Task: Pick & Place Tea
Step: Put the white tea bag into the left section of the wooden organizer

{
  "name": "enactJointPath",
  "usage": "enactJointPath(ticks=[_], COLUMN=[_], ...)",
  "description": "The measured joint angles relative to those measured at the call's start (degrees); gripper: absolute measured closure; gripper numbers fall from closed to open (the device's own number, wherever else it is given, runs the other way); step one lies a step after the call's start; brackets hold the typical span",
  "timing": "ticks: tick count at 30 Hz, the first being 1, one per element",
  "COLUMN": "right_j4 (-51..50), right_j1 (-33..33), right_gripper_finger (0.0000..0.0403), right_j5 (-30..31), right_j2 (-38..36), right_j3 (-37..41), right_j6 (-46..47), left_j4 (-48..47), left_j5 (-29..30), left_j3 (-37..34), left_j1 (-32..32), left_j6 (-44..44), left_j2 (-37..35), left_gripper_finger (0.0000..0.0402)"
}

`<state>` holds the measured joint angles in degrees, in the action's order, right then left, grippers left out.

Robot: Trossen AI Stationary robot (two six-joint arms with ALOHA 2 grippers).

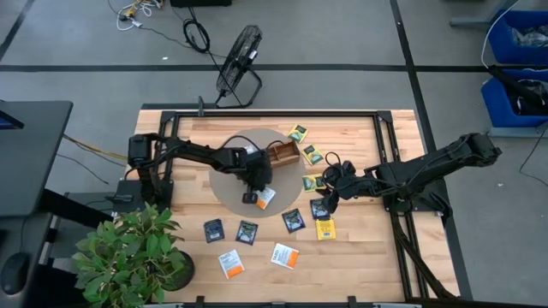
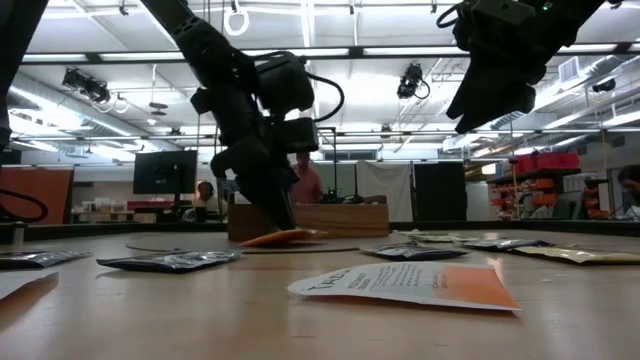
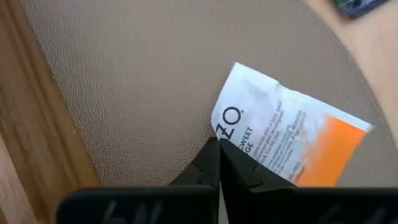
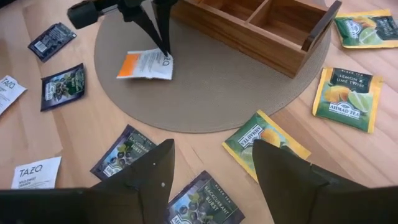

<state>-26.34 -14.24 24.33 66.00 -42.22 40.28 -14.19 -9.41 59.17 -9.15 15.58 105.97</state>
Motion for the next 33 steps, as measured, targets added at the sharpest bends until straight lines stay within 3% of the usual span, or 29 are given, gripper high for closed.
enactJointPath(ticks=[13, 20, 33], right_j4=[0.46, 0.01, -2.23], right_j1=[0.17, 0.2, 0.57], right_gripper_finger=[0.0179, 0.0179, 0.0179], right_j5=[2.21, 7.95, 10.64], right_j2=[-0.56, -3.76, -5.95], right_j3=[0.0, 0.02, 0.02], right_j6=[-1.77, -3.45, -6.52], left_j4=[-2.74, -3.92, -12.77], left_j5=[0.84, 5.6, 14.19], left_j3=[5.79, 5.06, 5.06], left_j1=[-0.02, 0.4, 0.37], left_j6=[-16.01, -22.62, -27.02], left_j2=[-4.95, -10.21, -19.01], left_gripper_finger=[0.04, 0.04, 0.0401])
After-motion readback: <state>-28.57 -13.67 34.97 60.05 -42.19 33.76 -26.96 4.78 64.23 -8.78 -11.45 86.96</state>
